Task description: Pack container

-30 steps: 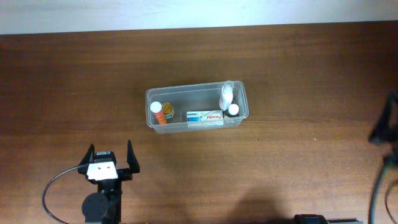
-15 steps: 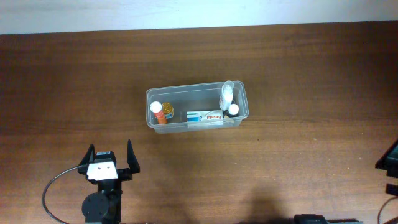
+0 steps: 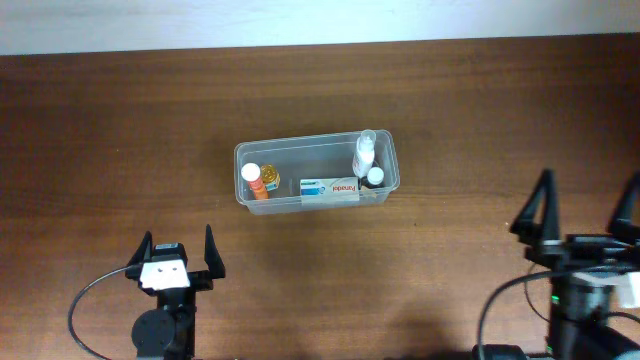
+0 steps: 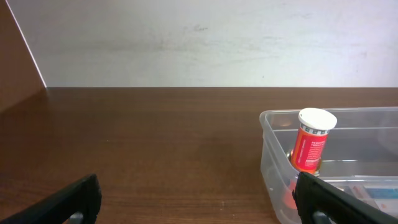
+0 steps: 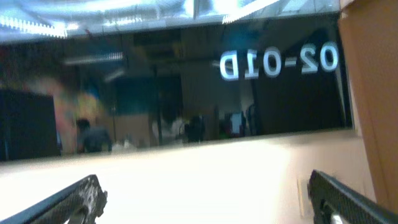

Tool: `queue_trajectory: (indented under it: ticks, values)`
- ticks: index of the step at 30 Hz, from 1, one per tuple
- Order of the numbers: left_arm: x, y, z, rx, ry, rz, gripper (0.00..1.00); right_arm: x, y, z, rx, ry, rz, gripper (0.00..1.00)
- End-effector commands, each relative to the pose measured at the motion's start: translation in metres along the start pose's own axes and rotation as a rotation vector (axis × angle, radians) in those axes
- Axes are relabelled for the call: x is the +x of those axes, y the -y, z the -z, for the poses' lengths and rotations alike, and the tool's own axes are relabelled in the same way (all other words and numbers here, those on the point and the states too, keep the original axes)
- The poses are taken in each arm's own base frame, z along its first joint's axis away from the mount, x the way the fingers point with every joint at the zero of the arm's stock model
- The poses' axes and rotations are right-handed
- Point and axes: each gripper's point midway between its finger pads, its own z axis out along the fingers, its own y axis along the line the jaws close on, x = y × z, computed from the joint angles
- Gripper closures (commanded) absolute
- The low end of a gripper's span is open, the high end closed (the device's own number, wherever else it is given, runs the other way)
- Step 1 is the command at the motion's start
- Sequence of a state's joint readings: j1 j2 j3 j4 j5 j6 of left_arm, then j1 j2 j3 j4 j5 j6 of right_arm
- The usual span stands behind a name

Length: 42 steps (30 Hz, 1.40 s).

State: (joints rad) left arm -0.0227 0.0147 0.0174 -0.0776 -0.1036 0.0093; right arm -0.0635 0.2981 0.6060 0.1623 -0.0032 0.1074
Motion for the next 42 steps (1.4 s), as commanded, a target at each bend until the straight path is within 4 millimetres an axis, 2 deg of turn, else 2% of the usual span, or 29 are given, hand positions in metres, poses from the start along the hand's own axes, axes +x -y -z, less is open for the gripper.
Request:
queue_trajectory:
  ticks: [1, 4, 7, 22, 32, 42]
  values:
    - [0.001, 0.000, 0.000, 0.004, 0.004, -0.021, 0.01, 0.040, -0.007, 0.012, -0.062, 0.006, 0.031, 0.02]
    - [0.001, 0.000, 0.000, 0.004, 0.004, -0.021, 0.01, 0.073, -0.006, 0.021, -0.080, -0.013, 0.030, 0.02]
    - [0.001, 0.000, 0.000, 0.004, 0.004, -0.021, 0.01, 0.097, -0.007, 0.028, -0.096, -0.047, 0.028, 0.01]
    - [0.001, 0.000, 0.000, 0.004, 0.004, -0.021, 0.01, 0.169, -0.016, 0.055, -0.143, -0.238, -0.013, 0.02]
    - [0.001, 0.000, 0.000, 0.004, 0.004, -0.021, 0.01, 0.205, -0.013, 0.062, -0.136, -0.315, -0.015, 0.02]
    - [0.001, 0.000, 0.000, 0.004, 0.004, -0.021, 0.01, 0.229, -0.009, 0.070, -0.123, -0.381, -0.014, 0.02]
